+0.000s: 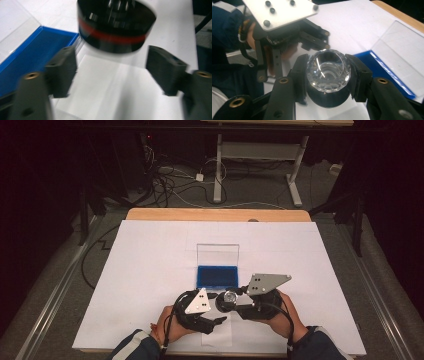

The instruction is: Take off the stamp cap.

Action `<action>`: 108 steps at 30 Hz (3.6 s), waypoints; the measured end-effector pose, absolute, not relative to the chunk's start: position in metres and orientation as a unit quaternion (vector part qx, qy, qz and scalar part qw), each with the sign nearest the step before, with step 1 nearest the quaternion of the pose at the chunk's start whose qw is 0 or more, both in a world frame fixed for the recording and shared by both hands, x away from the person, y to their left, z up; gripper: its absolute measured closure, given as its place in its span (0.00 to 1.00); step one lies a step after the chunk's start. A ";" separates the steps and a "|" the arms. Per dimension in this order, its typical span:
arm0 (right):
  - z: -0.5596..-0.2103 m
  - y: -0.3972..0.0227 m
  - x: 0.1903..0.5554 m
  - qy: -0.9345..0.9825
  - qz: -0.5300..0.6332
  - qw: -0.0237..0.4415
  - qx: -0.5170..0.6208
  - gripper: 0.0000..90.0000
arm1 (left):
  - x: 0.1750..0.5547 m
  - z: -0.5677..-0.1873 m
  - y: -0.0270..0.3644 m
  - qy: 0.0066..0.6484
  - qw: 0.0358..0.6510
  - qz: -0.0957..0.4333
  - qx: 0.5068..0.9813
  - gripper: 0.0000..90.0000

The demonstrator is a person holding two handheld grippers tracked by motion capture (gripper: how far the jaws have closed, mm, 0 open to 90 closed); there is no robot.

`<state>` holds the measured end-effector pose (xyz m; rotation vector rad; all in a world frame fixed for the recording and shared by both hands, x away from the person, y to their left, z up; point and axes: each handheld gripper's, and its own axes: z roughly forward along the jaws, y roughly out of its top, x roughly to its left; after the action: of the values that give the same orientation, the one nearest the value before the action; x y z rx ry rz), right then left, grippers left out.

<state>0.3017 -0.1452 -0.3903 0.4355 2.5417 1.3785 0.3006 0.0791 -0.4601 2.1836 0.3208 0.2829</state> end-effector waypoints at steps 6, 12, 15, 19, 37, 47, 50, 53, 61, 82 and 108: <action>-0.394 -0.136 0.299 0.866 0.469 0.098 0.141 0.63 | 0.301 -0.463 0.076 0.142 0.458 0.113 0.870 0.27; -0.398 -0.134 0.299 0.867 0.468 0.090 0.142 0.63 | 0.301 -0.463 0.076 0.132 0.452 0.115 0.874 0.39; -0.398 -0.134 0.299 0.867 0.470 0.087 0.144 0.63 | 0.300 -0.461 0.075 0.127 0.443 0.120 0.879 0.39; -0.398 -0.138 0.302 0.861 0.479 0.068 0.161 0.63 | 0.298 -0.458 0.076 0.124 0.436 0.129 0.882 0.40; -0.400 -0.139 0.302 0.855 0.486 0.068 0.167 0.63 | 0.298 -0.460 0.075 0.130 0.434 0.113 0.884 0.40; -0.401 -0.137 0.299 0.858 0.482 0.074 0.158 0.63 | 0.299 -0.463 0.075 0.124 0.436 0.096 0.886 0.40; -0.401 -0.138 0.299 0.859 0.481 0.073 0.158 0.63 | 0.297 -0.461 0.077 0.115 0.424 0.126 0.889 0.41; -0.402 -0.139 0.299 0.860 0.481 0.072 0.156 0.63 | 0.295 -0.460 0.077 0.106 0.413 0.149 0.892 0.41; -0.402 -0.140 0.300 0.855 0.490 0.065 0.159 0.63 | 0.298 -0.462 0.079 0.114 0.433 0.110 0.887 0.41; -0.386 -0.166 0.300 0.834 0.511 0.106 0.176 0.63 | 0.302 -0.463 0.091 0.116 0.410 0.132 0.895 0.41; -0.376 -0.198 0.294 0.843 0.484 0.142 0.187 0.63 | 0.302 -0.448 0.140 0.158 0.427 0.174 0.873 0.40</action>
<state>0.2944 -0.1981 -0.3761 0.5411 2.4317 1.3982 0.3017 0.1399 -0.4482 2.1809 0.3960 0.4357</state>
